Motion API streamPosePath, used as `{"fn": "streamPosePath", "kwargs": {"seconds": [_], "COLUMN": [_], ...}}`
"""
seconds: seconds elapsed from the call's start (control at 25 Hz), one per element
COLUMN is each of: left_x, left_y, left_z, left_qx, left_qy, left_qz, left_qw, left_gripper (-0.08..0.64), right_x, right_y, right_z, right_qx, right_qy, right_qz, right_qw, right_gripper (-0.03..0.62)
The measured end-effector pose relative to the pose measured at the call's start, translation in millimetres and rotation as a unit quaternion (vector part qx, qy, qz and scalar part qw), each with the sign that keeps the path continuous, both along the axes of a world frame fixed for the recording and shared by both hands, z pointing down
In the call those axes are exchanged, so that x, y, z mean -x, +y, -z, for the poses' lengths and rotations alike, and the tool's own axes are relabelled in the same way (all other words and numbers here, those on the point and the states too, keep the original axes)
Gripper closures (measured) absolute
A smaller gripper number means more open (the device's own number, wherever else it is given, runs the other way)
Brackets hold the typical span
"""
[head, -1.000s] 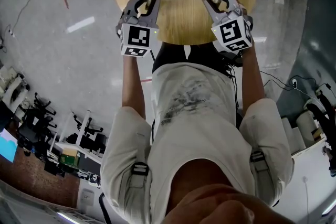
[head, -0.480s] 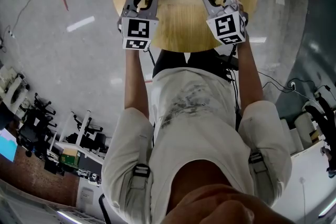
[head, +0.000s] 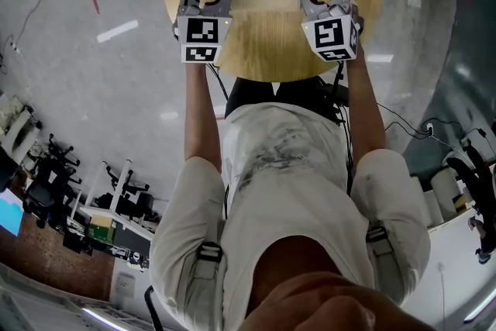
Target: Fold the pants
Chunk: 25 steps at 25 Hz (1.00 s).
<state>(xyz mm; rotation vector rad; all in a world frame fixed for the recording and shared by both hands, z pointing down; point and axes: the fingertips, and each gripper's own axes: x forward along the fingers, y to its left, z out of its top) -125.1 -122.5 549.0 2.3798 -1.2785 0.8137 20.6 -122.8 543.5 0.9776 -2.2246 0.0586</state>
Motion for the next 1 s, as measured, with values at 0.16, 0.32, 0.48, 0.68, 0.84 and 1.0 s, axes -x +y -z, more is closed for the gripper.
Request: {"fn": "streamPosePath", "kwargs": {"seconds": [0.16,0.32,0.48,0.68,0.84,1.0], "left_x": [6,8,15,22,39,41], "left_y": [-8,-13,-14,-20,-28,-29], "left_z": [-5,-3,3,14,17,27], "left_qx": [0.0,-0.002,-0.011,-0.035,-0.048,-0.066], "left_qy": [-0.002,0.0,0.002,0.002,-0.008,-0.011], "left_qz": [0.014,0.026,0.037,0.064,0.094,0.111], "left_qw": [0.9999,0.9997,0.9992,0.9973,0.9944,0.9916], "left_gripper": [0.423,0.372,0.362,0.368,0.385,0.429], "right_x": [1,-4,4,5,11,9], "right_y": [-8,-19,-18,-18,-15,-9], "right_z": [1,14,15,14,15,18], "right_qx": [-0.017,-0.049,-0.05,-0.049,-0.048,-0.047], "right_qy": [0.0,-0.012,-0.012,-0.015,-0.017,-0.021], "right_qz": [-0.011,-0.028,-0.022,-0.018,-0.015,-0.016], "right_qw": [1.0,0.998,0.998,0.999,0.999,0.999], "right_gripper": [0.451,0.448,0.449,0.449,0.451,0.456]}}
